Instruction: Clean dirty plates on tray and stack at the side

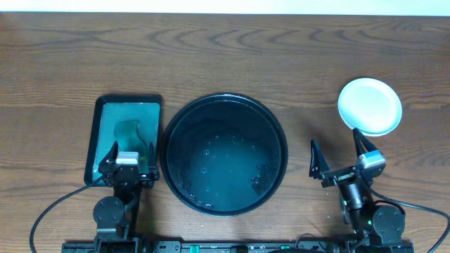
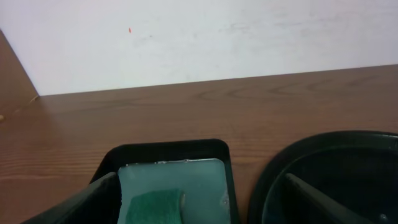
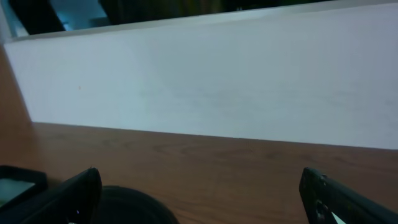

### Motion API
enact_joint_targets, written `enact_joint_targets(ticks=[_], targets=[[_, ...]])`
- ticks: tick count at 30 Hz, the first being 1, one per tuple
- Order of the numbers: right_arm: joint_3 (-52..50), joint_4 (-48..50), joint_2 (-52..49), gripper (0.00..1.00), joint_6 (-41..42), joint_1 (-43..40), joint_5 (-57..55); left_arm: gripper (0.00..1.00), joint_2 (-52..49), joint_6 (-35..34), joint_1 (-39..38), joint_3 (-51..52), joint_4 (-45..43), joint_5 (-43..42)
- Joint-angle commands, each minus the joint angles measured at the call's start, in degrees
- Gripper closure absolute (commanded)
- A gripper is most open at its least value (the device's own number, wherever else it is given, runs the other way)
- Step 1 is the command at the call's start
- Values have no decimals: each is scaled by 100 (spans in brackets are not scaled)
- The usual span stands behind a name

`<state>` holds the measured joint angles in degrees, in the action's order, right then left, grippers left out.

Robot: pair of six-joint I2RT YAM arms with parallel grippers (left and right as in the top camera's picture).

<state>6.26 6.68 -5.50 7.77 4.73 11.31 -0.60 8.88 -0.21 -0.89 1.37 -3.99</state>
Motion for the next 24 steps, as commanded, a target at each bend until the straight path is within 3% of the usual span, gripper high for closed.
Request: enact_joint_targets(ticks=[1,12,24], targets=[[-173,37,284,1,162,61,-297,19,37,28,24,66,229,-140],[-599,-50,522,1,787,61,-555,19,37,31,24,66,227,-138],[-599,-1025,522,1,-258,63,-262,19,37,28,24,66,229,-138]])
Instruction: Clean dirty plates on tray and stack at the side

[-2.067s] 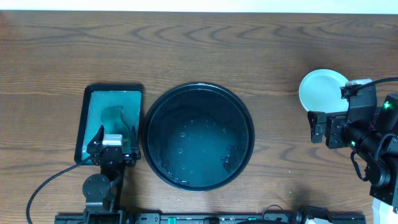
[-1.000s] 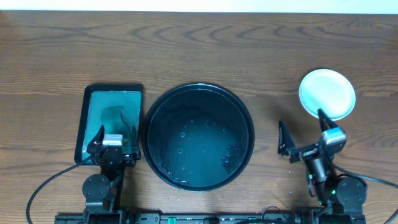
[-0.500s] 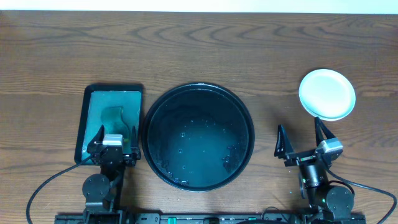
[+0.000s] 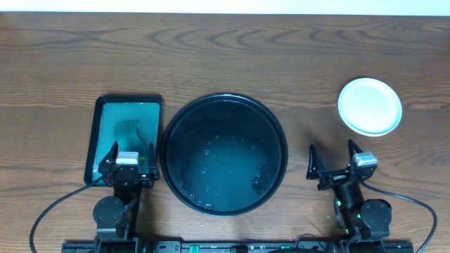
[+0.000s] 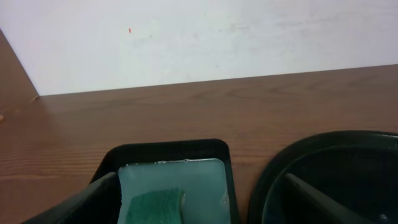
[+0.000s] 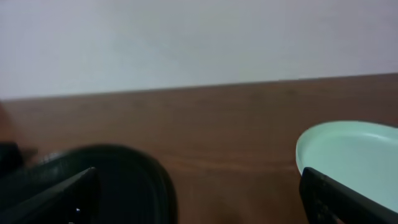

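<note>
A white plate [image 4: 370,106] lies on the wooden table at the far right, also in the right wrist view [image 6: 351,152]. A black rectangular tray [image 4: 96,133] at the left holds pale water and a green sponge [image 4: 130,131], seen close in the left wrist view [image 5: 155,206]. A large black round basin [image 4: 225,105] of water fills the middle. My left gripper [image 4: 129,152] stands open at the tray's near end. My right gripper [image 4: 331,159] stands open and holds nothing, near the front edge, below the plate.
A white wall [image 5: 199,37] runs along the table's far edge. Bare wood [image 4: 225,56] lies behind the basin and between basin and plate. Both arm bases and cables sit at the front edge [image 4: 225,242].
My right gripper has drawn back from the white plate toward the front edge and turned to face straight ahead. The left arm, tray, sponge and basin have not moved.
</note>
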### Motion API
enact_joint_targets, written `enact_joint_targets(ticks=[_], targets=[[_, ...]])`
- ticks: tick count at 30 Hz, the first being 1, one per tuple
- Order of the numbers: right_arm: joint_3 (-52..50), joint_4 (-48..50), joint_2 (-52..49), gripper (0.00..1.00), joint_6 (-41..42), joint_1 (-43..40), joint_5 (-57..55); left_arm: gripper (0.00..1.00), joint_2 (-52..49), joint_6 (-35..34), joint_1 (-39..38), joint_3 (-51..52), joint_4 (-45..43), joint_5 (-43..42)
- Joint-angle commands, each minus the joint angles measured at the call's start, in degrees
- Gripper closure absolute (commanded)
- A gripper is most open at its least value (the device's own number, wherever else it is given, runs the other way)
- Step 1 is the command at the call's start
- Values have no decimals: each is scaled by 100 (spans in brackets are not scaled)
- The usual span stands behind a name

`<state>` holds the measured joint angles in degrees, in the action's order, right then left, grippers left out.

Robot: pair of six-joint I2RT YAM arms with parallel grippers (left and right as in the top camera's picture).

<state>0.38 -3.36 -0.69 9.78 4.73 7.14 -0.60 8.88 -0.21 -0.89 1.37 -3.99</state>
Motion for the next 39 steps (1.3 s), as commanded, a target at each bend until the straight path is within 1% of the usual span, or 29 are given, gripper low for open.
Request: enact_joint_targets(ticks=[1,6,9,13,17,39], targets=[[-11,-15,42,1,-564,63,153,19,37,28,24,66,227,-138],[-11,-15,42,1,-813,63,249,19,37,31,24,66,229,-138],[-13,-15,42,1,-1102,61,315,19,37,28,24,66,227,-138],[-11,-31,42,1,-1001,61,168,19,37,28,24,66,227,-140],[-11,-31,42,1,-1117,61,170,19,37,28,24,66,227,-140],[-11,-17,44,1,-1115,61,146,19,37,28,24,66,229,-138]])
